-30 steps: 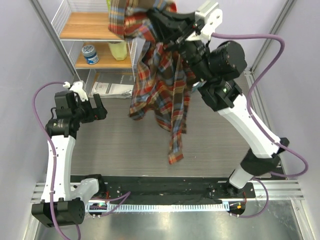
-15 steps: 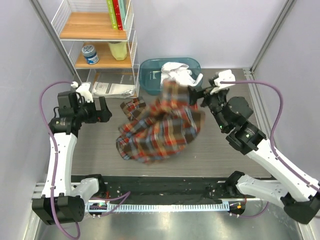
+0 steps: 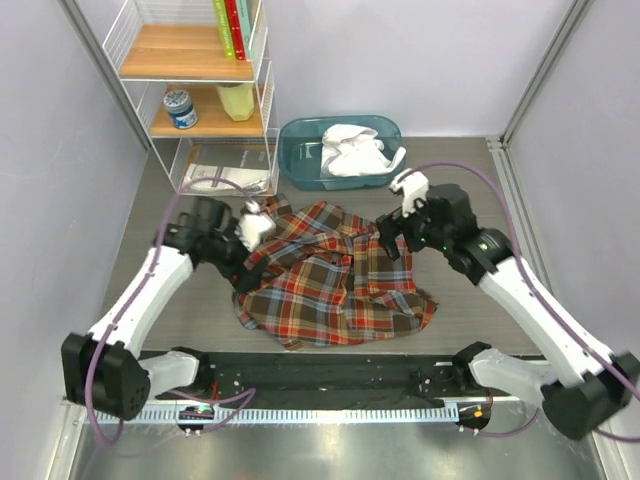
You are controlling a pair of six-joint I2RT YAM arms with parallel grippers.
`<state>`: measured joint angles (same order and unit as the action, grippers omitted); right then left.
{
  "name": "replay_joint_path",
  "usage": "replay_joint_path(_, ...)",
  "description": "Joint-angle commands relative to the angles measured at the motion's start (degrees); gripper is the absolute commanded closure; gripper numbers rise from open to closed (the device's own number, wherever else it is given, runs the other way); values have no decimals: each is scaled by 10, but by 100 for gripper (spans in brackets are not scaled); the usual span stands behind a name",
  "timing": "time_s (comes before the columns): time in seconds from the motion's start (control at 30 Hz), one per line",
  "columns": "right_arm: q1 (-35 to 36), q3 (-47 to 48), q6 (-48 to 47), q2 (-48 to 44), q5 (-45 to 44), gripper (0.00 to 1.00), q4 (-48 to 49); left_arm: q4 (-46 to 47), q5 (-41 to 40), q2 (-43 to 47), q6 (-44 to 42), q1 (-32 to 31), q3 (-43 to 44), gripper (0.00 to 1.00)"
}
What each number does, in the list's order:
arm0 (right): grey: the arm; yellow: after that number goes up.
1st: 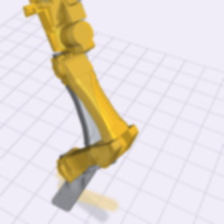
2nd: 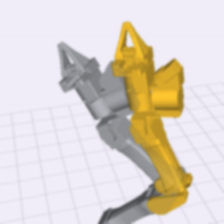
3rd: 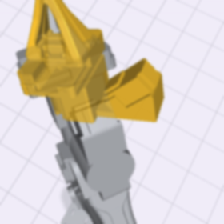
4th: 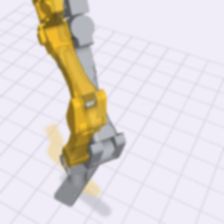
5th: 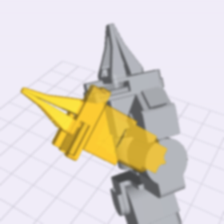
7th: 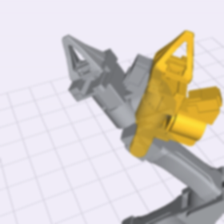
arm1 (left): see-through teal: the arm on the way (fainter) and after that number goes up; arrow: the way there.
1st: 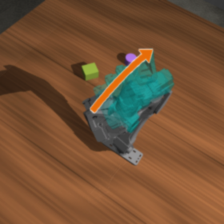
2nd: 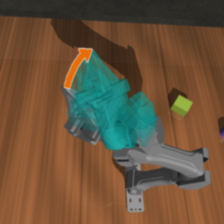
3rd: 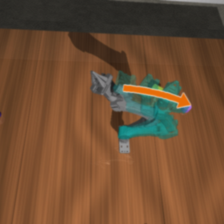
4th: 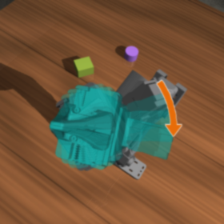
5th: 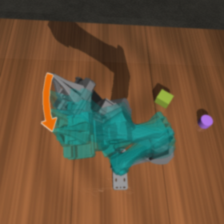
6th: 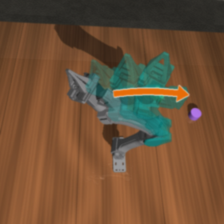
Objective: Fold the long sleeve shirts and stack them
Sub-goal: Move the shirt to the center of the board, then flatten the shirt out
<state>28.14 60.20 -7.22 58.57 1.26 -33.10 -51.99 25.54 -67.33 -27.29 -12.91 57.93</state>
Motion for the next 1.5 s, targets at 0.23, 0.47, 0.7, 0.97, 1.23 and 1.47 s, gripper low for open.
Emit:
replay_joint_path(0.23, -22, 48, -90, 256, 195, 12, -54, 91, -157, -81, -71, -175, -103, 3)
replay_joint_path(0.47, -22, 70, -32, 354, 231, 22, -2, 106, -184, -114, -59, -172, -113, 45)
replay_joint_path(0.7, -21, 68, -24, 355, 226, 30, 23, 73, -171, -85, -44, -122, -99, 83)
replay_joint_path(0.97, -20, 81, -184, 248, 215, 30, -31, 31, -77, -145, 28, 48, 39, 98)
replay_joint_path(1.23, 148, 32, -416, 194, 214, 20, -6, -14, -19, -237, 83, 122, 133, 39)
replay_joint_path(1.47, 248, 36, -600, 293, 194, 21, 9, -87, 63, -195, 21, 184, 115, 18)
